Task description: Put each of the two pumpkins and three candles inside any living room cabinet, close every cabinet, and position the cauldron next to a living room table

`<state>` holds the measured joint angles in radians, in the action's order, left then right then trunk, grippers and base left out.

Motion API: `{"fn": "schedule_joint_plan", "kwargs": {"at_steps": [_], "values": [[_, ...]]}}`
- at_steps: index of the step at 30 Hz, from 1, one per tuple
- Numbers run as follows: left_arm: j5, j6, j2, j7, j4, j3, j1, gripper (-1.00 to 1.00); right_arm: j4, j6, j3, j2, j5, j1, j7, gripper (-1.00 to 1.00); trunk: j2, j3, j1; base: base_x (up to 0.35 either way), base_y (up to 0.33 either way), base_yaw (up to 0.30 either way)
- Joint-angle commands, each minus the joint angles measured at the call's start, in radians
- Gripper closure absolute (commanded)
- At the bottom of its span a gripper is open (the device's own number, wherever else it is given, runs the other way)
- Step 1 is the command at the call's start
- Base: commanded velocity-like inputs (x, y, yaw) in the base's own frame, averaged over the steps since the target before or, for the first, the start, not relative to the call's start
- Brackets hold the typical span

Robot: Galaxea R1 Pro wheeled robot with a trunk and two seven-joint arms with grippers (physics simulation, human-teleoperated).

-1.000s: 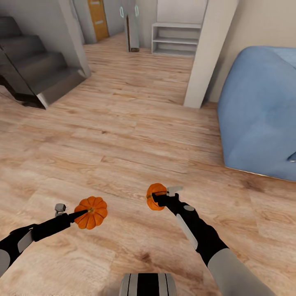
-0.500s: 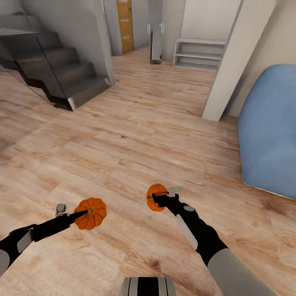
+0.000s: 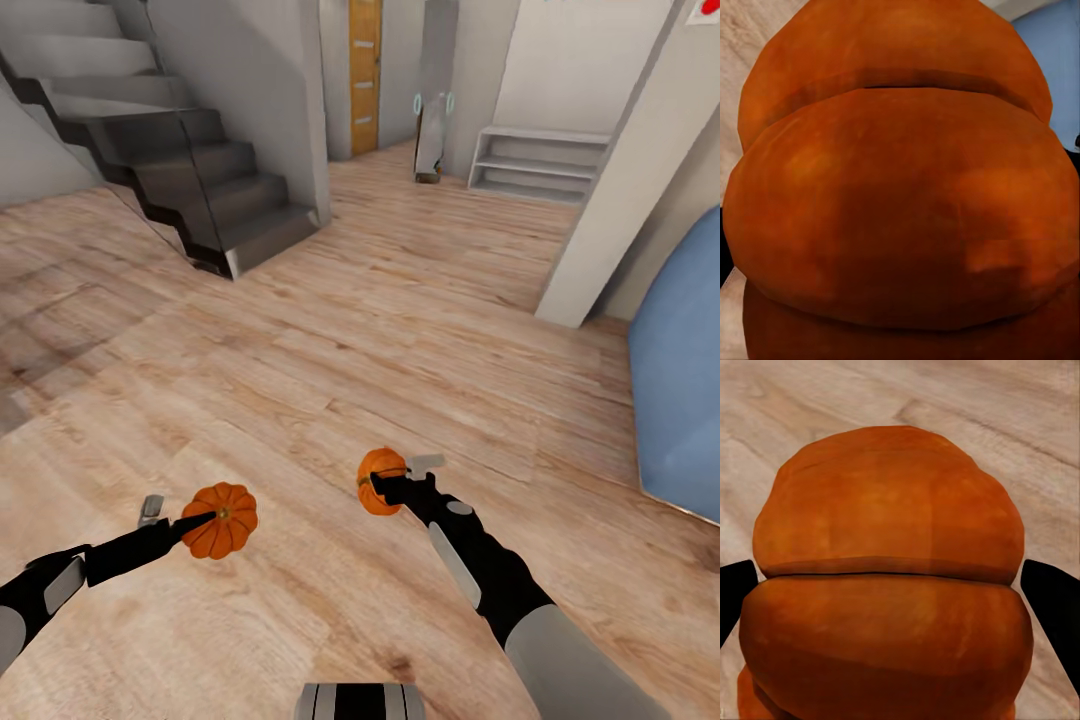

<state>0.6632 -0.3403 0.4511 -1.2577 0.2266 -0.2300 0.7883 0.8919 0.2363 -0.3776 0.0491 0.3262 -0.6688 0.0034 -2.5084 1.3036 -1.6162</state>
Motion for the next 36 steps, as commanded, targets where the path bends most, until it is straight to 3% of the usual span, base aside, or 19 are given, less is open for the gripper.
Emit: {"fn": "schedule_joint_plan", "kwargs": {"at_steps": [1, 10, 36], "values": [[0.001, 0.000, 0.000, 0.000, 0.000, 0.005, 0.000, 1.00, 0.000, 0.000, 0.000, 0.000, 0.001, 0.000, 0.000, 1.00, 0.000, -0.004, 0.000, 0.000, 0.000, 0.165], [0.001, 0.000, 0.001, 0.000, 0.000, 0.005, 0.000, 1.00, 0.001, 0.000, 0.000, 0.000, 0.001, 0.000, 0.000, 1.00, 0.002, -0.040, 0.004, 0.000, 0.000, 0.097], [0.002, -0.001, 0.001, 0.001, 0.000, 0.006, 0.000, 1.00, 0.000, 0.000, 0.000, 0.000, 0.002, 0.000, 0.001, 1.00, 0.008, -0.157, 0.016, 0.000, 0.000, 0.254]]}}
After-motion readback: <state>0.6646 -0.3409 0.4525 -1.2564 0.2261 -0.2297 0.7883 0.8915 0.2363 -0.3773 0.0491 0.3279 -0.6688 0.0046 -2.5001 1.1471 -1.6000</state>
